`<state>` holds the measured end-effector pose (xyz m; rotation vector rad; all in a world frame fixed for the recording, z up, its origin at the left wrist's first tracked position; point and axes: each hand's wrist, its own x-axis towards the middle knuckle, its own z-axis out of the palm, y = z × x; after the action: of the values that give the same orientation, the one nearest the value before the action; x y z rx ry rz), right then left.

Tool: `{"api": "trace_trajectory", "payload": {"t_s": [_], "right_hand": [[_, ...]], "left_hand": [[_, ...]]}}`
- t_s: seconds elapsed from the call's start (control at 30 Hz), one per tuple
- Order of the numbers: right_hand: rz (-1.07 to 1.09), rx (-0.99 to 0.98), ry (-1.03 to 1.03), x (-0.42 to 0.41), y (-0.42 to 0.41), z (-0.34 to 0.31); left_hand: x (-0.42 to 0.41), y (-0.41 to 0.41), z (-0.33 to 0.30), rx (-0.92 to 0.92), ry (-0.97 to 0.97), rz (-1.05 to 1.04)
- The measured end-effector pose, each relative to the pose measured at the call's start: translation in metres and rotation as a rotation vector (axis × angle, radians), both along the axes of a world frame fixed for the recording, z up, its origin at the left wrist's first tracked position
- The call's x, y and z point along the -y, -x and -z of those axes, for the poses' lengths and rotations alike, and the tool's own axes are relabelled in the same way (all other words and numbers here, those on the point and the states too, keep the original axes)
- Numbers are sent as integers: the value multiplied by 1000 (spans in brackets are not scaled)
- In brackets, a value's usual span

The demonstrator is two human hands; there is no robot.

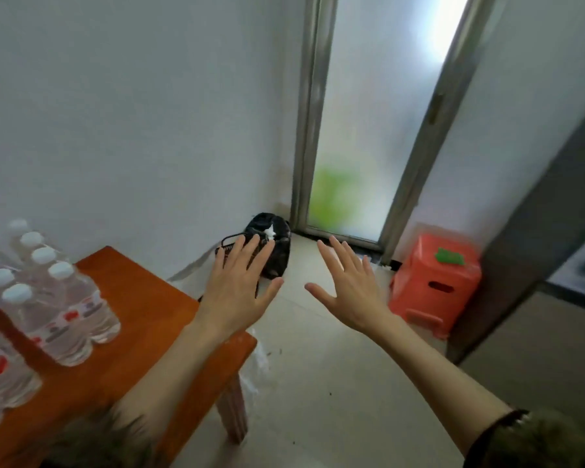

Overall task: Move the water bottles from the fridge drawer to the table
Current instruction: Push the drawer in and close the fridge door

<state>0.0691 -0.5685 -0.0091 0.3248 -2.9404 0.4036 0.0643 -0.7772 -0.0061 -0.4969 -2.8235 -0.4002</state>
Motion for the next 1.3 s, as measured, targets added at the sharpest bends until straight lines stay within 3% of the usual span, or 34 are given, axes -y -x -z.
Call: {"api": "trace_trajectory", "payload": {"t_s": [0.27,0.53,0.97,1.3], "right_hand": [[366,-36,3,-174,-128,-12],[662,-39,-10,-325,-202,-19],[871,-65,-88,-564,-180,-11],[917,107,-144,-705,-164,51]], "left_hand": [[-187,-56,-11,-27,10,375],[-367,-71,-9,-24,-1,684],[-636,-17,14,-27,-5,838],[-787,-14,74,-3,102,902]]}}
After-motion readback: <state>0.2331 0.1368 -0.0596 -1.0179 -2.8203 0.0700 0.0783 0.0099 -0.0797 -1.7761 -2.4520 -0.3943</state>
